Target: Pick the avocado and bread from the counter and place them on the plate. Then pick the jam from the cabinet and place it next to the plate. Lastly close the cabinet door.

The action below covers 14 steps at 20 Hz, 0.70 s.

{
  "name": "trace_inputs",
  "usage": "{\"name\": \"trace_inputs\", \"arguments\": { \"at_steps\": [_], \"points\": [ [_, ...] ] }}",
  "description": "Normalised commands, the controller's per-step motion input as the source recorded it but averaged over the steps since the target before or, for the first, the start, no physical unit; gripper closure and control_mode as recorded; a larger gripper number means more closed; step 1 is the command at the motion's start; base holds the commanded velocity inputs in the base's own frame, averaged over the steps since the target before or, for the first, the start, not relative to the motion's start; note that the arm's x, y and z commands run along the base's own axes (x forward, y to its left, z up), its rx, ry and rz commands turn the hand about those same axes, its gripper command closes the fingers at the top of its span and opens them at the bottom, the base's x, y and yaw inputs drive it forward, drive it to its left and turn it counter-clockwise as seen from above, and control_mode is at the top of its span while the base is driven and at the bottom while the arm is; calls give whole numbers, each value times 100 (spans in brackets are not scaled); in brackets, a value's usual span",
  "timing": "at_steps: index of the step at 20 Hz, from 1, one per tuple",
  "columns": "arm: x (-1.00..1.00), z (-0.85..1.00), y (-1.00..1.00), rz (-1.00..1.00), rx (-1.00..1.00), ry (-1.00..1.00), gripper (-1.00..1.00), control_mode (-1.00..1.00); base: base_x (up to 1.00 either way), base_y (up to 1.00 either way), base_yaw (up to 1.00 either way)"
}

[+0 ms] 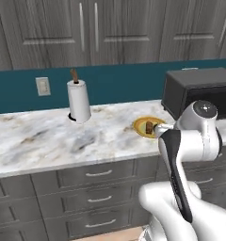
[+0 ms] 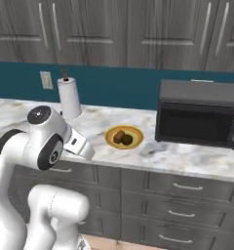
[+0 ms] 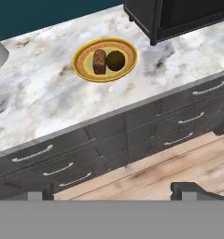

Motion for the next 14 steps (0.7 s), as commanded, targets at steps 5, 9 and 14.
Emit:
{"name": "trace_inputs", "arguments": {
  "at_steps": [5,9,14],
  "points": [
    [0,0,0,0,0,0,-100,100,-37,10,38],
    [0,0,0,0,0,0,-100,100,-8,0,49],
    [0,0,0,0,0,0,-100,100,-1,0,50]
  ]
}}
